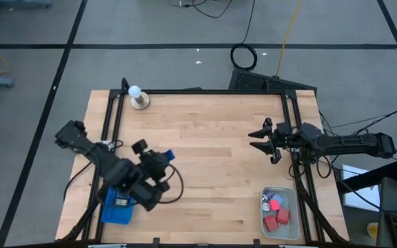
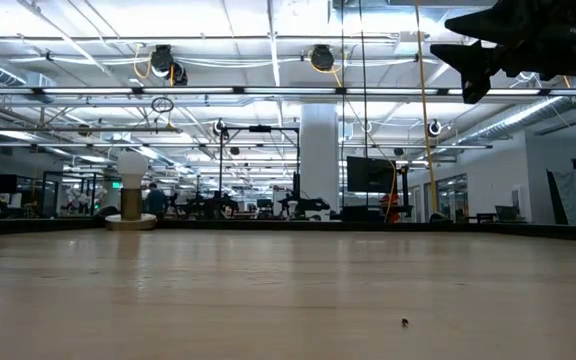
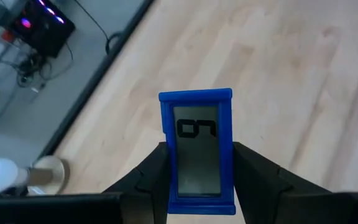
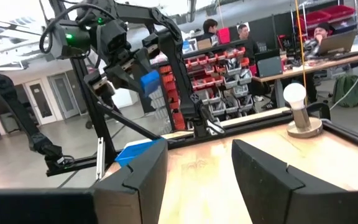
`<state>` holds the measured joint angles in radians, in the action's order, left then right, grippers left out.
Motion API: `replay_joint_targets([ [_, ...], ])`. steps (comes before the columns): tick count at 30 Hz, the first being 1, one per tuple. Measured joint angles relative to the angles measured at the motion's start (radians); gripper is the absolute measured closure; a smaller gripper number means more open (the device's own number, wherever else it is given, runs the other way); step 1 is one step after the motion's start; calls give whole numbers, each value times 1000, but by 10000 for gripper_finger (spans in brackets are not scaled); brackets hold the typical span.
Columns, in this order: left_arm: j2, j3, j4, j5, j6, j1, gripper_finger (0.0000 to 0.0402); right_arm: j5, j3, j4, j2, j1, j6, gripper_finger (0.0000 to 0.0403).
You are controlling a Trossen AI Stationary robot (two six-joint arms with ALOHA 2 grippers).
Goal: Pick & Place Office items
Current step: Put the blue digital timer into the blue bin
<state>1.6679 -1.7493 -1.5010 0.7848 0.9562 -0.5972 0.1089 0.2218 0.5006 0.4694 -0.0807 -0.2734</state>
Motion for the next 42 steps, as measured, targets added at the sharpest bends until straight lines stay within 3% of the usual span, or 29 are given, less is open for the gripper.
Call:
replay_joint_targets([
  [8, -1, 0, -51, -149, 22, -110, 264, -5, 0, 6, 0, 0, -47, 229],
  [15, -66, 51, -67, -143, 92, -266, 264, -10, 0, 112, 0, 0, -110, 229],
  [22, -326, 329, -23, -126, 332, -472, 264, -42, 0, 198, 0, 0, -141, 229],
  [30, -577, 683, 240, -123, 393, -679, 264, -186, 0, 199, 12, 0, -189, 229],
  [36, -655, 914, 400, -177, 491, -800, 265, -259, 0, 199, 40, 0, -219, 229],
  [42, -655, 1042, 462, -271, 635, -885, 265, -310, 0, 206, 53, 0, -231, 229],
])
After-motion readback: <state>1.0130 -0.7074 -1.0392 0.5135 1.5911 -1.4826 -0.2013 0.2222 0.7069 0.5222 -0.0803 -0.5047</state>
